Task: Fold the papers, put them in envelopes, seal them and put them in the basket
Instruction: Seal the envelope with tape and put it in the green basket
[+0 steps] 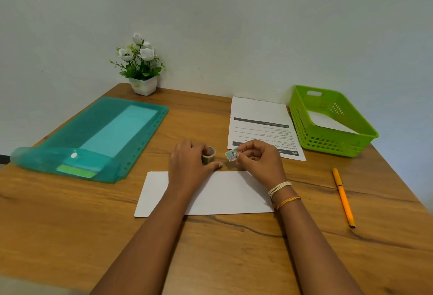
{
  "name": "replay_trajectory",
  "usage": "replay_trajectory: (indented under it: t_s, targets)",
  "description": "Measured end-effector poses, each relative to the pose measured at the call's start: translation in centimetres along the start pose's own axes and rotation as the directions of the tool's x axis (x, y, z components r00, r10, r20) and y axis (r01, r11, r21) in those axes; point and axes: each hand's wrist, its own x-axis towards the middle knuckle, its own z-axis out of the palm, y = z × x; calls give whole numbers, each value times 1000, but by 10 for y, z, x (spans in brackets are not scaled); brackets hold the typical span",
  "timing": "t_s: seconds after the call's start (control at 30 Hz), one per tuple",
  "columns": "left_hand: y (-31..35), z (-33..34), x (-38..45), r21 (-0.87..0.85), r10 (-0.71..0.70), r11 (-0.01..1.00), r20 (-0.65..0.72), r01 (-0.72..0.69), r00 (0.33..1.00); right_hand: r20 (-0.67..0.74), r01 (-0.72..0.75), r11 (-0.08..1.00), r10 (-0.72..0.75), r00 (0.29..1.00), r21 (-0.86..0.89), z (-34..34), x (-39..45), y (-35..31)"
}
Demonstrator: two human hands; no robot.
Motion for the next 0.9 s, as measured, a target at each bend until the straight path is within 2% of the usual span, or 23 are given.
replay_trajectory:
  t_s: [0.17,0.33,0.4,0.47,0.57,0.73,0.9]
  targets:
    - [4,0,-1,-30,29,999,-63,-31,998,8,-37,999,37,999,4,-9,2,4]
    - [18,5,-8,4,203,979,-140,-204,969,32,-69,997,68,997,42,-21,2,14]
    - [27,7,-15,-44,306,950,-77,-310,949,37,-96,993,93,995,72,-27,-2,15]
    - [36,8,-22,-104,341,937,60,-334,938,33,-125,986,122,992,113,-32,-6,15]
    - [42,4,-30,-28,343,937,245,-347,907,8,-101,993,101,995,57,-44,-12,14]
    - [50,-7,-44,141,389,883,309,-447,868,116,-150,989,147,982,17,-63,-22,2]
    - [53,-2,-56,35,309,935,408,-353,859,193,-182,971,210,958,-153,-63,-25,4]
